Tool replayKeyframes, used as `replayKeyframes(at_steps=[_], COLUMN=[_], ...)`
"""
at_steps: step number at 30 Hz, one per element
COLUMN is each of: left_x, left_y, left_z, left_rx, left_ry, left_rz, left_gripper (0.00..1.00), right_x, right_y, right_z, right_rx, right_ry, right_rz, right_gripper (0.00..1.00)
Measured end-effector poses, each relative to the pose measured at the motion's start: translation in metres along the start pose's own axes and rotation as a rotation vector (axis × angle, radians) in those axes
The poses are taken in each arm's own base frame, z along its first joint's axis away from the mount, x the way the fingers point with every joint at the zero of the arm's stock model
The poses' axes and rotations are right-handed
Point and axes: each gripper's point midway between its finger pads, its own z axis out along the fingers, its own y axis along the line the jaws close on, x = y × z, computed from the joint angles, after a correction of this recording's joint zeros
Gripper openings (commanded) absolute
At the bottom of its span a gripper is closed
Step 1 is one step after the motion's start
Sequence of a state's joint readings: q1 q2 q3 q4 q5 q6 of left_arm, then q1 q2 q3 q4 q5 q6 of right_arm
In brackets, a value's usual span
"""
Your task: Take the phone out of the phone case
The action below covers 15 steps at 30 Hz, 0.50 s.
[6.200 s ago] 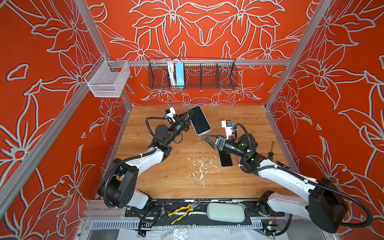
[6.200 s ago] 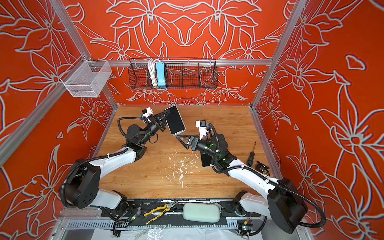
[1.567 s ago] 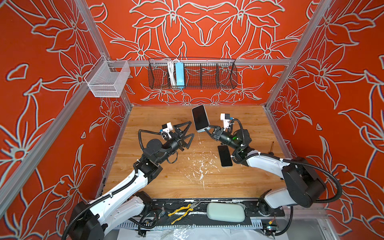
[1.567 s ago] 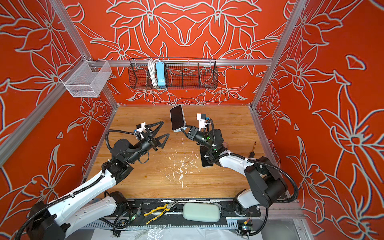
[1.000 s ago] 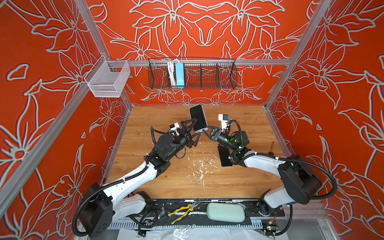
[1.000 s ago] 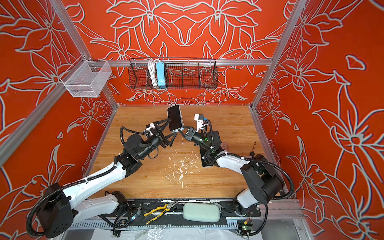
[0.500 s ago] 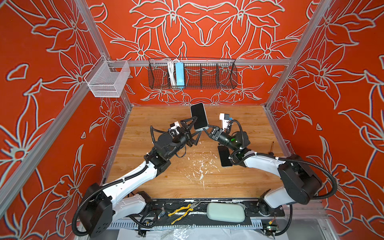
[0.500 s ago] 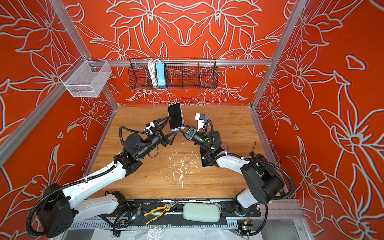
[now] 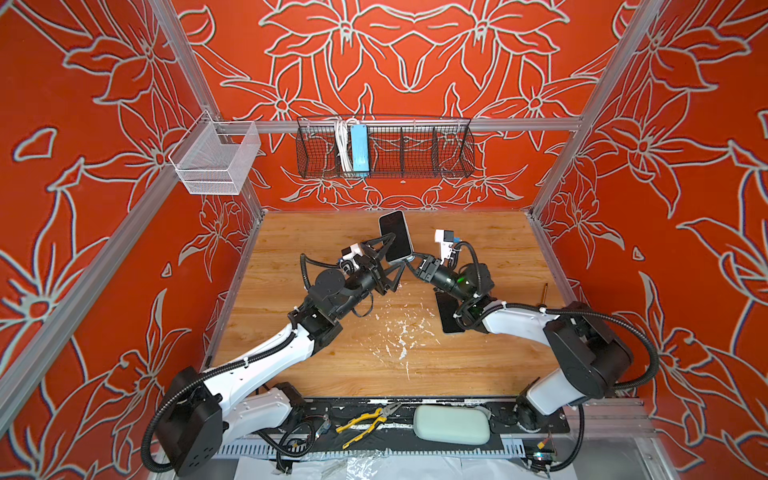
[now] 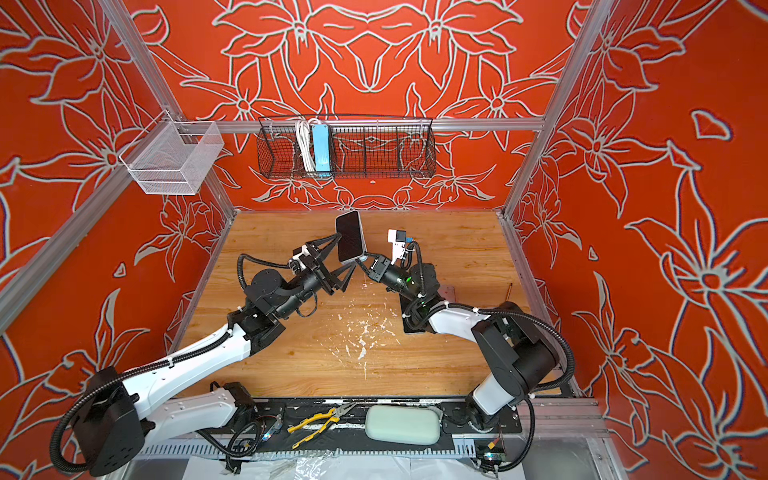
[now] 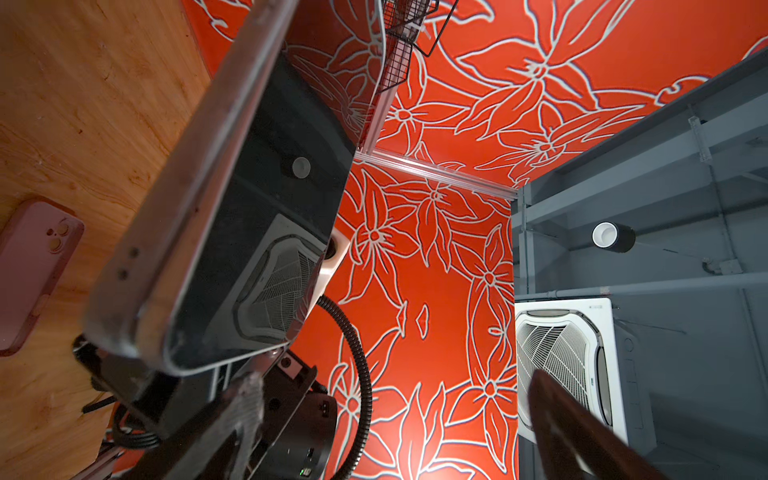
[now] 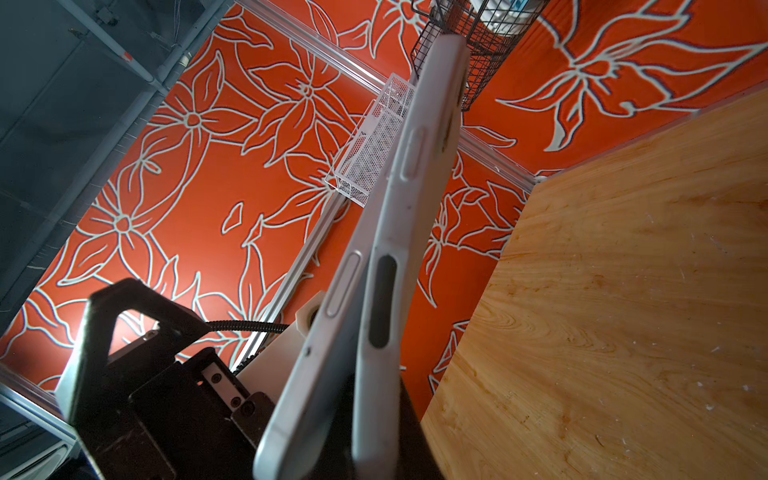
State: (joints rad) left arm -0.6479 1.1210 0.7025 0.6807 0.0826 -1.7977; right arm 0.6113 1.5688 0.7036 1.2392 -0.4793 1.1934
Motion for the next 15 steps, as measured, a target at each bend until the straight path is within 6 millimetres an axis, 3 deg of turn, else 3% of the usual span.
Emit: replayKeyframes(at_steps=[15], left_x=[-0.0085], left_y=[0.0067], left_z=[0.0011], left_rx=[-0.010], left_ry=[-0.040], left_rz=[0.019], left_gripper=[0.95], right_x=[0.0027], right_y=[-0.0041], right_z=[-0.0065], right_rx=[0.009], right_ry=[-0.009], right_rz=[0.002], right_gripper=[0.07])
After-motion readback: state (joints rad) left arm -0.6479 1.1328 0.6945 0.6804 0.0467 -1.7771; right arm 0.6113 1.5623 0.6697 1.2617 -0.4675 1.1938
